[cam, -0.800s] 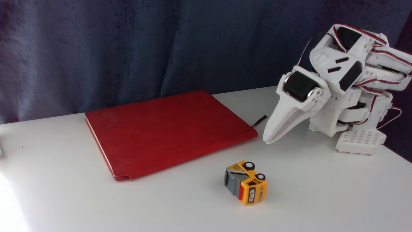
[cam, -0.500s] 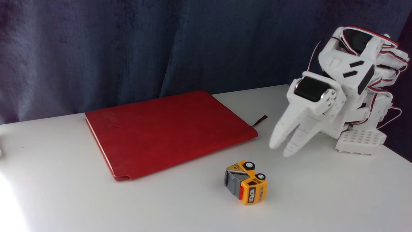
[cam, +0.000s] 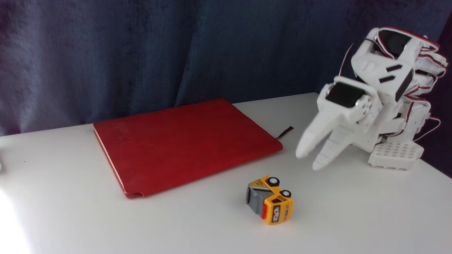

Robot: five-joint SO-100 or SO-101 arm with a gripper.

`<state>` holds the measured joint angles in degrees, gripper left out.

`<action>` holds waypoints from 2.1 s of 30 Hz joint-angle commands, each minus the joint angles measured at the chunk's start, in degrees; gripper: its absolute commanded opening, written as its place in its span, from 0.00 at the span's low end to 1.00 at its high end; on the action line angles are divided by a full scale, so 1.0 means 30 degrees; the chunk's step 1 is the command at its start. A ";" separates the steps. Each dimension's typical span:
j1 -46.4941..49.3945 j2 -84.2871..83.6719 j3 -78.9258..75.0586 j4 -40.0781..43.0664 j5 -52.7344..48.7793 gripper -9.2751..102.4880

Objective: Grasp a toy truck onto the red notebook.

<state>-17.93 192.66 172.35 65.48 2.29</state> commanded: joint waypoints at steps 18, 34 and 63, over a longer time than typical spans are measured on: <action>-0.2285 -2.3262 -1.4033 -0.1465 -0.6680 0.32; 0.1611 -2.7979 -1.7373 -0.2520 -0.6592 0.33; 0.1318 -3.1992 -1.9277 -0.2871 0.0000 0.33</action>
<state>-13.10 96.77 117.07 56.16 2.29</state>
